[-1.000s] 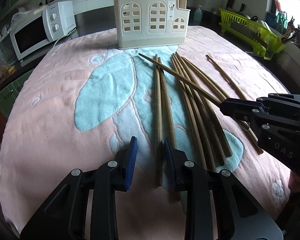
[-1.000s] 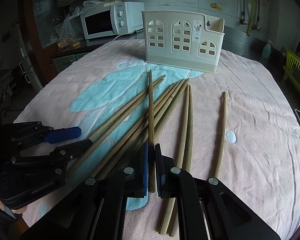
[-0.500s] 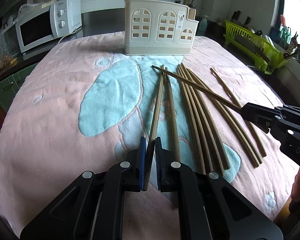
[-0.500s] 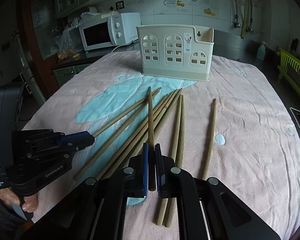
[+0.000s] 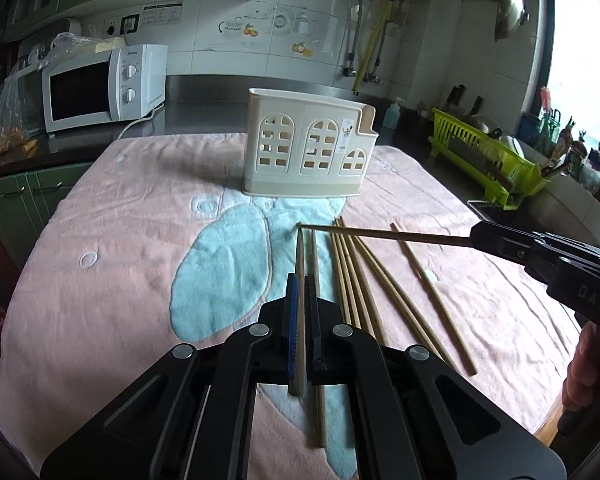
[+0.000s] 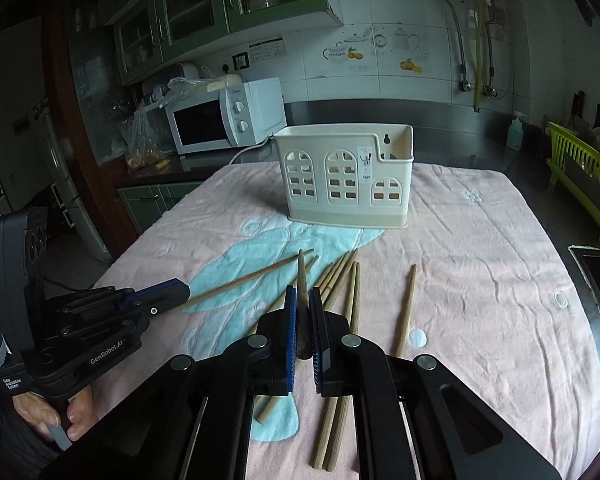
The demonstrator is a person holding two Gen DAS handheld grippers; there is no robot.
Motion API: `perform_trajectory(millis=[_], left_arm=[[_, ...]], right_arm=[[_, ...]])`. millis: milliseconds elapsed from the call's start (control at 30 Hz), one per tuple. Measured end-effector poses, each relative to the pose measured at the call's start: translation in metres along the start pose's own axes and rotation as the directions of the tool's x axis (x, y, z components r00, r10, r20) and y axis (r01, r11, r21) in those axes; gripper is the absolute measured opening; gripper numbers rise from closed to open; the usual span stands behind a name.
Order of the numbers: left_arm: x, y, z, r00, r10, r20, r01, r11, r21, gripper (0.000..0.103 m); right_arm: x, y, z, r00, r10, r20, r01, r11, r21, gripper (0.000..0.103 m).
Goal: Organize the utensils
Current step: 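Close the right tool on one wooden chopstick while the left tool grasps another, then lift the held chopsticks with both tools and carry them toward the white holder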
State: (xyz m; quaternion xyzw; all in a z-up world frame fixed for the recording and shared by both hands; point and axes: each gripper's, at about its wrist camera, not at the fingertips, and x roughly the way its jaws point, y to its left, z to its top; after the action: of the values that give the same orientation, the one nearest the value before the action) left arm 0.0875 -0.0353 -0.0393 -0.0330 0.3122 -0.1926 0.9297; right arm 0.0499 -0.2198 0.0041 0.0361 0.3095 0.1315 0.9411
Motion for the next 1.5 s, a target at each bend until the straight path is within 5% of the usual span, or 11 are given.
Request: perform_trajectory(millis=[200,567,867,1133,1500], left_arm=[[0.004,0.003,0.011,1.000,0.010,-0.001,-0.010,1.000,0.015,0.001],[0.031,0.000,-0.031,0.976,-0.026,-0.216,0.035,0.999,0.036,0.005],[0.048,-0.004,-0.048,0.955,-0.019,-0.295,0.038,0.998,0.059,0.006],[0.047,-0.004,-0.048,0.957,0.029,-0.288,-0.005,0.996,0.086,0.015],[0.051,-0.003,-0.051,0.955,0.010,-0.296,0.008,0.998,0.060,0.014]], right_arm=[[-0.005,0.000,0.014,0.999,0.007,0.032,-0.007,1.000,-0.002,0.006],[-0.005,0.000,0.012,0.999,0.011,0.036,-0.011,1.000,-0.002,0.006],[-0.010,0.003,0.021,0.998,0.018,0.059,-0.017,1.000,-0.017,0.006],[-0.011,0.006,0.021,0.998,0.027,0.060,-0.026,0.999,-0.024,0.006],[-0.014,0.010,0.024,0.997,0.030,0.069,-0.028,0.999,-0.037,0.006]])
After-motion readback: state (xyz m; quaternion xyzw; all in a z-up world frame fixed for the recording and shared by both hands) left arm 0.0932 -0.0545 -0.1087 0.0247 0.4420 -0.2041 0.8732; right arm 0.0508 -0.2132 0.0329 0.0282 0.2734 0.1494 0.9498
